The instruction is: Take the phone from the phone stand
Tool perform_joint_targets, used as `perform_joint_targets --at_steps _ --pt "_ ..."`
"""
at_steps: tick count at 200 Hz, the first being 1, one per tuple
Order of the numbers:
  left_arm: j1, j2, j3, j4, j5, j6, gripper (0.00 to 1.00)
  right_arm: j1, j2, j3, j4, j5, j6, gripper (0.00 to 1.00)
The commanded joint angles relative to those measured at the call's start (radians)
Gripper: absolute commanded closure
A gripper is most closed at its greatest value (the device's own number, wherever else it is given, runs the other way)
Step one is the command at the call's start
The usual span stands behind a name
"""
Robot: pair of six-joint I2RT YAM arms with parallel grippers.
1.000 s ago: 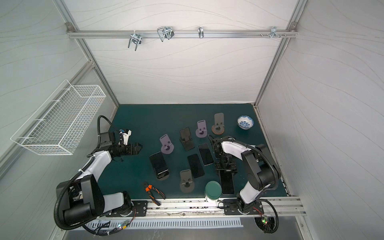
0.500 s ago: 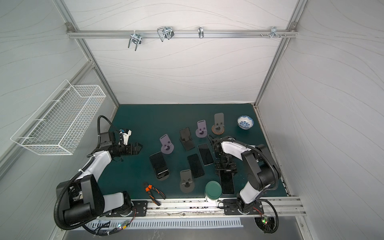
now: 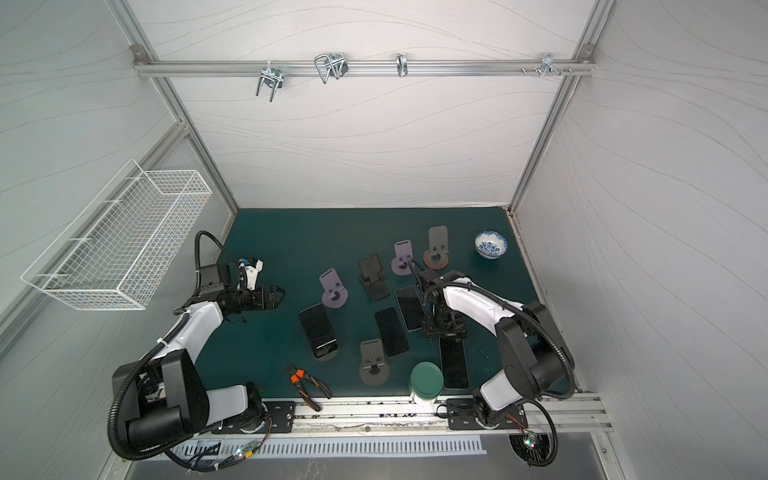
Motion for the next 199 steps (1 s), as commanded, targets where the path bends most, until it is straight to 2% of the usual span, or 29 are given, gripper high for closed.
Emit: perform_joint_targets --at_steps 1,36,60,118,164,199 --pt "0.004 -0.018 0.027 0.005 0.008 0.026 0.03 0.035 -0.064 0.086 -0.099 0.039 0.005 0.20" --pt "0.011 -0.023 0.023 0.006 0.007 0.028 0.03 0.101 -0.096 0.262 -0.178 0.059 0.000 0.20" --pt "0.012 -0.023 0.024 0.005 0.006 0.030 0.03 0.198 -0.069 0.407 -0.207 0.109 0.021 0.18" --pt "0.011 -0.017 0.027 0.004 0.007 0.029 0.03 0.476 0.053 0.690 -0.082 0.143 0.089 0.16" --pt "0.012 -0.008 0.033 -0.001 0.002 0.029 0.03 0.664 0.126 0.710 0.152 0.187 0.199 0.10" --pt "0.011 -0.007 0.033 -0.001 0.002 0.029 0.03 0.751 0.193 0.700 0.287 0.265 0.203 0.05"
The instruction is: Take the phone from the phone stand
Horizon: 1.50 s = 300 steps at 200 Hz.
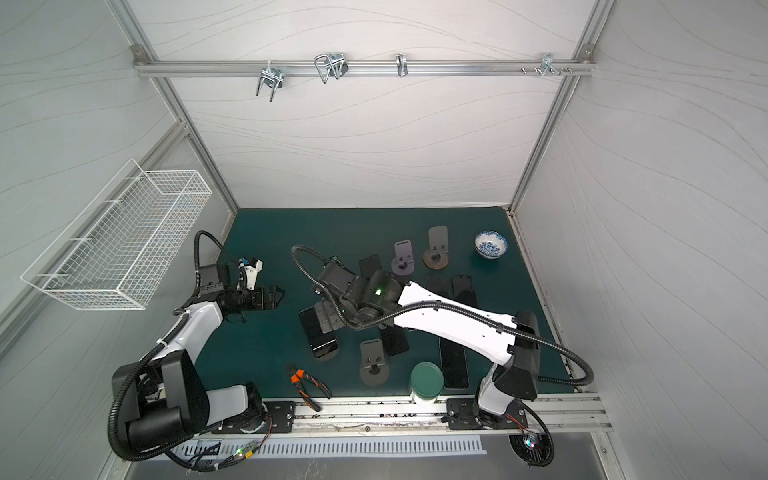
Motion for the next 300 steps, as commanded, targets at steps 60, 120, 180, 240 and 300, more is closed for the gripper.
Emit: perform_joint_targets --at_steps 60,120,180,240,300 --pt "0.003 -0.006 0.033 0.000 0.004 0.020 0.03 0.076 0.180 0.050 0.171 0.201 0.043 0.01" --pt "0.004 -0.007 0.032 0.000 0.005 0.020 0.04 0.073 0.289 0.091 0.207 0.196 0.070 0.01" --pt "0.004 -0.011 0.028 0.002 0.006 0.020 0.04 0.045 0.375 0.155 0.148 0.140 0.110 0.01" --pt "0.004 -0.010 0.031 0.002 0.005 0.020 0.04 0.036 0.404 0.161 0.128 0.106 0.129 0.01" --pt "0.004 -0.007 0.033 0.001 0.006 0.020 0.04 0.041 0.406 0.149 0.087 0.142 0.194 0.04"
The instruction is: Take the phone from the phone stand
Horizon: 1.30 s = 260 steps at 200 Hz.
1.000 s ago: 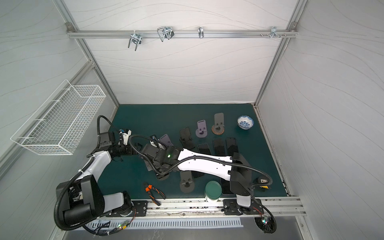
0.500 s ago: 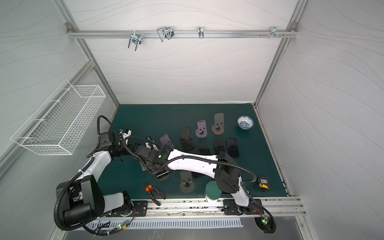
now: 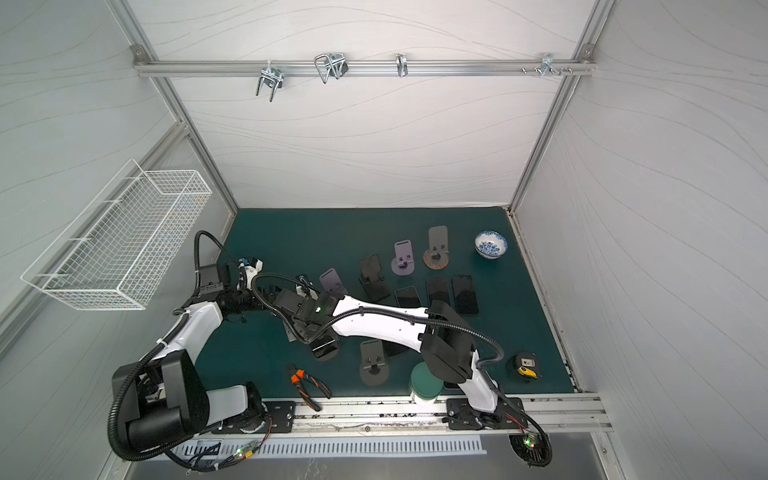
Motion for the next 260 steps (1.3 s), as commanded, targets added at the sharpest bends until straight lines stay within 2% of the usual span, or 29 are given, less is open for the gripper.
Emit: perform_joint_targets --at_steps 1,48,128,211,260 --pt "0.003 -0.007 0.033 0.000 0.005 0.018 0.04 0.003 0.012 0.011 -0.054 0.031 0.075 0.05" --pt "0.004 -0.006 0.033 0.000 0.004 0.019 0.04 0.021 0.005 -0.006 -0.056 0.069 0.090 0.11" --pt "0.003 -0.006 0.032 0.000 0.004 0.019 0.04 0.031 0.030 0.043 -0.143 0.117 0.133 0.29" --pt "0.004 -0.008 0.032 0.002 0.007 0.017 0.05 0.045 -0.034 0.008 -0.099 0.117 0.122 0.45" --pt "0.004 -0.009 0.030 0.003 0.009 0.017 0.05 0.052 -0.106 -0.007 -0.077 0.146 0.115 0.46"
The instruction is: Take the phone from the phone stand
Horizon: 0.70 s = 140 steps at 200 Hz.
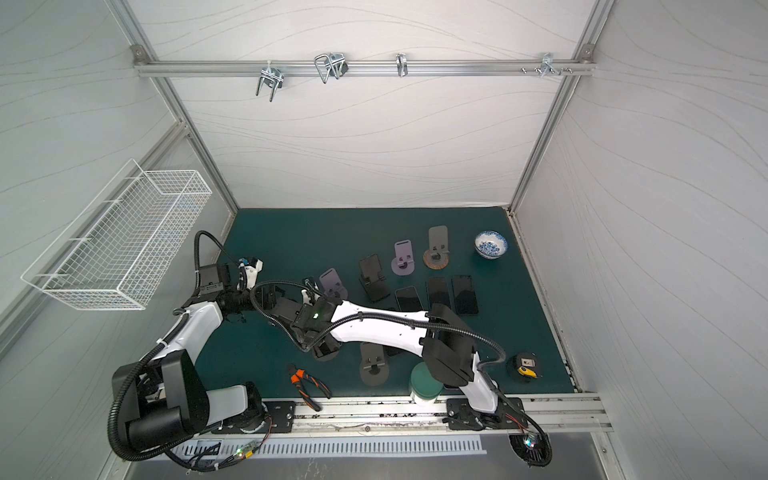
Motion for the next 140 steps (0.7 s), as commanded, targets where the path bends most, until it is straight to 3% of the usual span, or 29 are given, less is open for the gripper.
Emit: perform_joint_targets --at_steps 1,74,140 --pt "0.004 -0.009 0.030 0.003 0.009 0.017 0.05 0.012 -0.083 0.004 0.008 0.034 0.015 0.46" --pt "0.005 -0.011 0.029 0.003 0.012 0.019 0.05 -0.013 -0.232 -0.043 0.020 0.092 -0.058 0.46" --pt "0.008 -0.013 0.027 0.002 0.016 0.020 0.05 -0.136 -0.352 -0.187 0.101 0.050 -0.122 0.47"
